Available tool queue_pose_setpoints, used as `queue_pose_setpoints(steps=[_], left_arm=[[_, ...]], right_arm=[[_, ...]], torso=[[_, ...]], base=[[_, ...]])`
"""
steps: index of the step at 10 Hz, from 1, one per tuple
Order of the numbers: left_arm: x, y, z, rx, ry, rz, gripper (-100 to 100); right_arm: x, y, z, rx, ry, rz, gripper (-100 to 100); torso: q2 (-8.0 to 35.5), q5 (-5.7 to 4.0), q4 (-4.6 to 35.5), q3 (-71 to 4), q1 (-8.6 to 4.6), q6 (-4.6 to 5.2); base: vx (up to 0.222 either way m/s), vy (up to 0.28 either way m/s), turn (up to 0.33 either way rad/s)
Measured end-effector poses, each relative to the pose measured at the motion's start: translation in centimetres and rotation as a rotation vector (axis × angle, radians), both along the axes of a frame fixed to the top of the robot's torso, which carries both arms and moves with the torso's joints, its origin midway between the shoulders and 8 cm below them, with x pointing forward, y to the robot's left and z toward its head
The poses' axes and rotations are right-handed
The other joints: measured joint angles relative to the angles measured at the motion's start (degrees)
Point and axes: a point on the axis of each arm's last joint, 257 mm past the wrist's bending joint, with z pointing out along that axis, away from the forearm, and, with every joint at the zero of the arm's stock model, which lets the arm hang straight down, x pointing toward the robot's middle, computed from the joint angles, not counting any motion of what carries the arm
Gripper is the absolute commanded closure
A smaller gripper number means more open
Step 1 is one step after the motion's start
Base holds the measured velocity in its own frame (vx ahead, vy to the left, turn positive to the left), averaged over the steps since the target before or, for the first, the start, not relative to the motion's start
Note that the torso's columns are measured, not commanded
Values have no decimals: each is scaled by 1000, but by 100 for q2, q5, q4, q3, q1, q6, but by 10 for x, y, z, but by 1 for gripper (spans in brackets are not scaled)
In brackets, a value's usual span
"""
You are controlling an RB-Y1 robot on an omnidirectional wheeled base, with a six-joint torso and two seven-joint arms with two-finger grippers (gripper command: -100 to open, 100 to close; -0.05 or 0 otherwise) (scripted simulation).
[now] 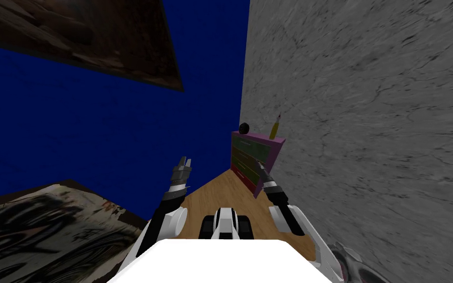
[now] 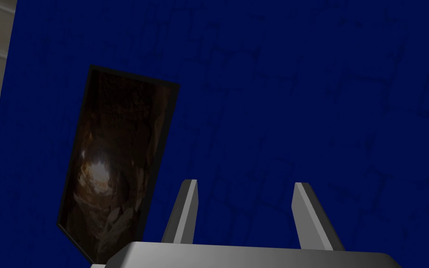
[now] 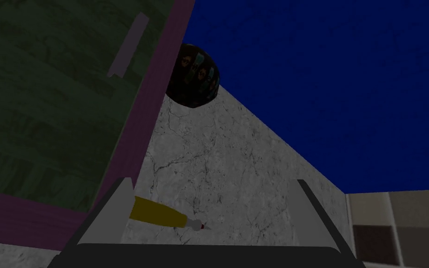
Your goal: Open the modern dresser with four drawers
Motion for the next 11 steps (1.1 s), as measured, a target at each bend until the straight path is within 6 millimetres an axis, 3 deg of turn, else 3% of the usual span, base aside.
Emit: queue_pose_setpoints(steps=[7, 11], left_arm=[[0, 0, 0, 0, 0, 0, 0], [0, 0, 0, 0, 0, 0, 0]], right_arm=[[23, -36, -93, -238, 253, -157, -100], [25, -68, -145, -379, 397, -256, -100]], torso=[[-3, -1, 0, -1, -1, -2], [-5, 0, -1, -2, 3, -1]], base=[[56, 19, 56], [67, 23, 64]])
